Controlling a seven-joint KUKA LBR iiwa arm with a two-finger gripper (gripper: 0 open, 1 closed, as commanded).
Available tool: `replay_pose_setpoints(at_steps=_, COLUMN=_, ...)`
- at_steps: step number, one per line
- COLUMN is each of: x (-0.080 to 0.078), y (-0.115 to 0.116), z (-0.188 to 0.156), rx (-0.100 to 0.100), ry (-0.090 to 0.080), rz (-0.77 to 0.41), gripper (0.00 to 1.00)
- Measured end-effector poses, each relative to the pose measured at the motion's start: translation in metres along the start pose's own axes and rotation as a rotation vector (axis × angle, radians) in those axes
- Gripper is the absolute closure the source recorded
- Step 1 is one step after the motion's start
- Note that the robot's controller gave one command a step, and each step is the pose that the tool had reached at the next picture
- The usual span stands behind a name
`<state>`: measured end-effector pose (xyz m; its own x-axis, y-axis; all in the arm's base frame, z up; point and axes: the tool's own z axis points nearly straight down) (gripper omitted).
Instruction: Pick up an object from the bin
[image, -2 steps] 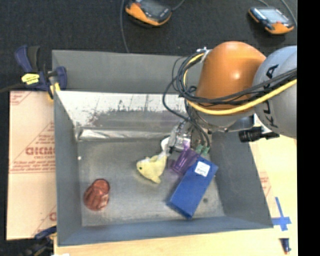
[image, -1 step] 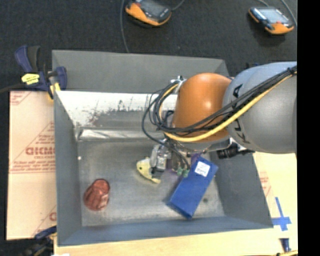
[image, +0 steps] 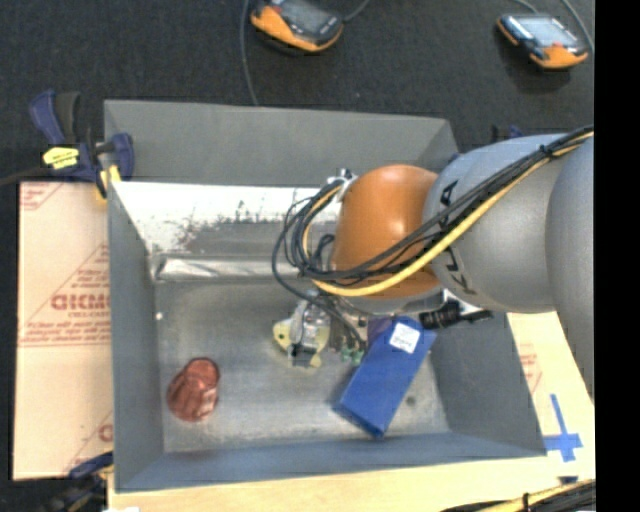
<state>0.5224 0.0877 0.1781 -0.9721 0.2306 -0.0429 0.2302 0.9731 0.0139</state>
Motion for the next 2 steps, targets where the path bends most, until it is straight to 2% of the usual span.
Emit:
replay_pose_setpoints(at_steps=1, x=0.0253, y=-0.0287, z=-0.1145, rx=0.001, ry=0.000, rz=-0.228, gripper=0.00)
replay_pose_setpoints(at_steps=2, x=0.0252, y=-0.0285, z=-0.1143, rx=0.001, ry=0.000, rz=-0.228, gripper=0.00)
